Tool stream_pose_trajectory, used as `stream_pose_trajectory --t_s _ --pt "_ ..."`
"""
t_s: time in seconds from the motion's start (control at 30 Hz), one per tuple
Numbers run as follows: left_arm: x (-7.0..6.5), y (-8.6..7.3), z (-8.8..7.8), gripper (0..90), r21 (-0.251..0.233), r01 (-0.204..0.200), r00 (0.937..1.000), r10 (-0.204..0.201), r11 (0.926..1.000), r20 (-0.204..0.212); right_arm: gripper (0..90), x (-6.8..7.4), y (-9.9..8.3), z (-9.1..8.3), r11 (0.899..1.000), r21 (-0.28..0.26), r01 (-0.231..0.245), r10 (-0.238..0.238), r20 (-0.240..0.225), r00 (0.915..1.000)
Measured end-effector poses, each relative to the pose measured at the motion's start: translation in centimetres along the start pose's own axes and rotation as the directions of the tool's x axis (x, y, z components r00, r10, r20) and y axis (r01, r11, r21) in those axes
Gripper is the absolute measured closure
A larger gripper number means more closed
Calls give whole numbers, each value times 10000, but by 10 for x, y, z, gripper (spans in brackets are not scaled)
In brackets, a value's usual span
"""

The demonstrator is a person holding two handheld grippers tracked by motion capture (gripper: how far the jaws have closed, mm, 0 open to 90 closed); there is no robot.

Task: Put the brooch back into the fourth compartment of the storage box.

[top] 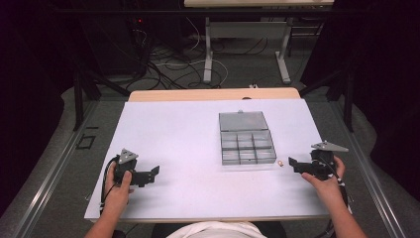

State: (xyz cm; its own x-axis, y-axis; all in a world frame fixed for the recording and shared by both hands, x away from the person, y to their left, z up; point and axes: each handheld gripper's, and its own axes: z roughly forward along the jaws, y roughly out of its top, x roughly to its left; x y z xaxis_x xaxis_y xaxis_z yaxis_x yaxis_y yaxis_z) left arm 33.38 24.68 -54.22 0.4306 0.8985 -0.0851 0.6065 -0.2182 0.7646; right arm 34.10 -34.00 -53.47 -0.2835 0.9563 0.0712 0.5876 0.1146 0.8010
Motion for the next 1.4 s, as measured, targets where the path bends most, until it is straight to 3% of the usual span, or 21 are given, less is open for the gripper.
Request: stream_pose_trajectory --t_s 0.07,0.27,0.43,0.6,0.97,1.2,1.4 --pt "0 0 0 4 -11 13 10000 -13 10000 -1 32 3 1 -2 9999 -124 37 -37 16 10000" --pt "1 0 -1 5 -31 63 10000 -63 10000 20 26 10 3 -6 9958 -245 879 -875 157 9960" --pt "1 0 0 5 -54 109 9999 -109 9999 54 28 16 4 -4 9928 -305 1162 -1165 -71 9932" --pt "0 2 3 5 9 69 9999 -69 10000 99 113 19 4 -1 9871 -124 1595 -1596 -134 9871" --pt "-2 1 -1 5 20 -59 9999 58 10000 110 233 23 5 4 9834 113 1813 -1806 -459 9825" --pt "-2 -2 -5 5 -5 -122 9999 122 9999 120 393 27 7 11 9835 514 1735 -1697 -716 9829" --pt "-3 -2 -6 5 -19 -73 9999 73 10000 132 458 29 8 14 9800 605 1893 -1836 -891 9790"
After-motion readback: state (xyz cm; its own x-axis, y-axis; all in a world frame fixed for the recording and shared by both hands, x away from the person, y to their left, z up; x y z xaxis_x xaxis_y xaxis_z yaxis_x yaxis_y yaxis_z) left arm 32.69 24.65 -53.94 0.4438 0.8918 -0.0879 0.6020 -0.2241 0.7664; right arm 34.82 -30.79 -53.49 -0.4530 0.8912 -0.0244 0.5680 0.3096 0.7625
